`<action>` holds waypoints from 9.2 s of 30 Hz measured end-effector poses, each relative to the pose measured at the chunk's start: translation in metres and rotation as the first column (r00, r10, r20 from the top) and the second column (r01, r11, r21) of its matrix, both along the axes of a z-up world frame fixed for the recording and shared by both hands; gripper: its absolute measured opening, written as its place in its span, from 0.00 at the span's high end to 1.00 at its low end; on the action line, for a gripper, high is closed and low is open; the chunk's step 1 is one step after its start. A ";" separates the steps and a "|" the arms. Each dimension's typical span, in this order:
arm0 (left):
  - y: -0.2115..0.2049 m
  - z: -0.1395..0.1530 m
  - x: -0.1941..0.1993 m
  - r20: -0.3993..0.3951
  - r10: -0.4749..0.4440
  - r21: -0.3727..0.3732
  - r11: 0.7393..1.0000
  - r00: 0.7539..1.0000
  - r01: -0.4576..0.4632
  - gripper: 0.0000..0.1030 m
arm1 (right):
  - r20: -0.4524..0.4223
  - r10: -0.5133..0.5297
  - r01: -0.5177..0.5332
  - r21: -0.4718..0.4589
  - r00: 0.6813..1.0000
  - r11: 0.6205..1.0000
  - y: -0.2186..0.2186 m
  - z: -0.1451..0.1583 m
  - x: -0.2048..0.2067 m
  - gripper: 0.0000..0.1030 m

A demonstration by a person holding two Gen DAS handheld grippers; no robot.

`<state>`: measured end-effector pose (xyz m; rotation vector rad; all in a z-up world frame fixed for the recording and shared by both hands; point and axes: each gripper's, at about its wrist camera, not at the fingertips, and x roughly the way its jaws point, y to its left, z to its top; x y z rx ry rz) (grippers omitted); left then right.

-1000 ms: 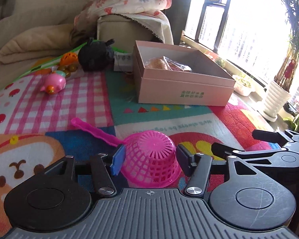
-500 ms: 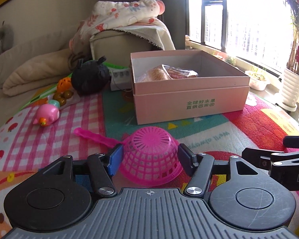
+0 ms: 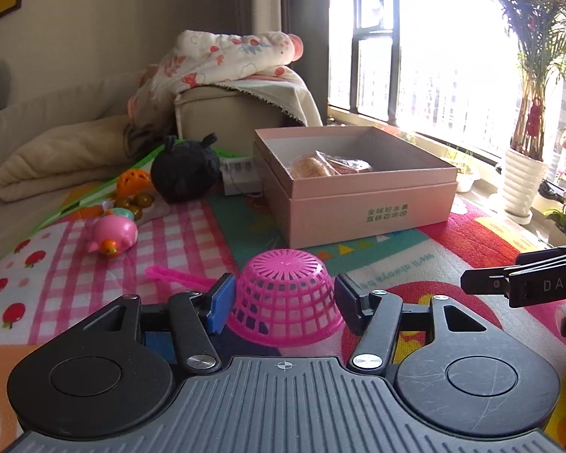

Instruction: Organize objects

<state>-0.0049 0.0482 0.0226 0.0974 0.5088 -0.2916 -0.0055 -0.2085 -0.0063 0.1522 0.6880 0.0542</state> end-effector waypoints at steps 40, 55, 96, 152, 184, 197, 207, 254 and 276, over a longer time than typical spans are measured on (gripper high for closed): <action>0.140 -0.009 -0.018 -0.071 0.105 -0.261 0.958 0.992 -0.120 0.66 | -0.260 0.499 -0.554 -0.220 0.826 0.803 0.273 0.037 0.143 0.54; 0.085 0.004 0.002 -0.091 0.262 -0.035 0.963 0.961 -0.266 0.55 | -0.097 0.455 -0.465 -0.181 0.885 0.866 0.157 0.027 0.024 0.53; 0.071 -0.012 0.122 -0.031 0.313 0.020 0.950 0.949 -0.312 0.46 | -0.047 0.406 -0.408 -0.168 0.913 0.897 0.118 0.005 -0.001 0.00; -0.143 0.019 0.148 0.013 -0.395 0.129 0.912 0.918 0.391 0.49 | 0.049 0.202 -0.199 -0.071 0.978 0.978 -0.032 0.040 -0.038 0.53; 0.080 0.027 0.067 -0.023 0.096 -0.267 0.959 0.995 -0.099 0.51 | 0.113 0.254 -0.235 -0.159 0.961 0.959 0.066 0.100 0.138 0.15; 0.075 0.034 0.232 -0.038 -0.008 -0.149 0.989 0.999 0.002 0.51 | 0.135 0.337 -0.315 -0.162 0.932 0.935 0.066 0.014 0.023 0.03; 0.034 0.009 0.263 -0.138 -0.198 0.040 0.978 0.970 0.205 0.17 | 0.112 0.342 -0.333 -0.091 0.933 0.938 0.058 0.010 0.028 0.00; 0.196 -0.014 0.061 -0.125 0.225 -0.627 0.737 0.966 -0.253 0.23 | -0.393 0.078 -0.262 -0.440 0.916 0.859 0.257 0.019 0.332 0.75; 0.223 -0.029 0.068 -0.228 0.362 -0.637 0.647 0.904 -0.420 0.23 | -0.271 0.293 -0.359 -0.238 0.917 0.903 0.345 0.032 0.337 0.40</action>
